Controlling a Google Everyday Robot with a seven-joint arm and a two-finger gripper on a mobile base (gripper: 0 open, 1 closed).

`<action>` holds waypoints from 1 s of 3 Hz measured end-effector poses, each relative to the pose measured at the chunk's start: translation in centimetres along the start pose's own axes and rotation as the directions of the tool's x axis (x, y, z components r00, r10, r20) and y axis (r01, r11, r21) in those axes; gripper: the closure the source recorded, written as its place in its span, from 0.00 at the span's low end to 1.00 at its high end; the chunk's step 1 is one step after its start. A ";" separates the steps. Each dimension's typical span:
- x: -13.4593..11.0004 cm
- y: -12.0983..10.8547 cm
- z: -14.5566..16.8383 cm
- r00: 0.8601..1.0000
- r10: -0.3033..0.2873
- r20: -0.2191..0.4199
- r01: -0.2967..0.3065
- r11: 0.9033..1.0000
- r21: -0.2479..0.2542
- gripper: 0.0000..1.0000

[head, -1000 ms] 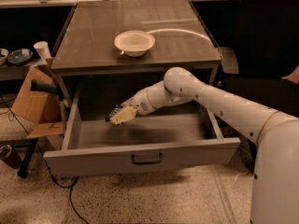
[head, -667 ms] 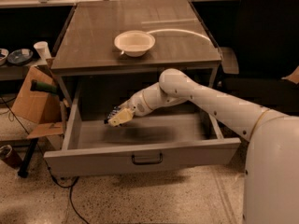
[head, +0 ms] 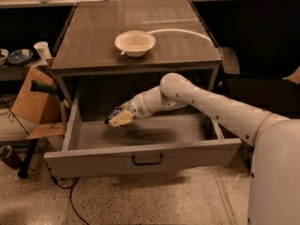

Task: Place rxbar blueberry into top drawer

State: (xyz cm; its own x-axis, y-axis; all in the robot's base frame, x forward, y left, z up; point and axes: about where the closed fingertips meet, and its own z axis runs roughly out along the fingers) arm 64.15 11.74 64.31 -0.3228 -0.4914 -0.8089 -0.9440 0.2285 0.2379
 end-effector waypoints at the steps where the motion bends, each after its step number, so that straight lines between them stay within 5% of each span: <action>1: 0.0 0.0 0.0 1.000 -0.003 0.004 0.003 1.000 0.003 0.04; 3: 0.0 0.0 0.0 1.000 -0.003 0.004 0.003 1.000 0.003 0.00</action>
Offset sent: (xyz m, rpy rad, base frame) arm 0.0000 0.0003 0.0001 0.0028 -0.0050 -0.0024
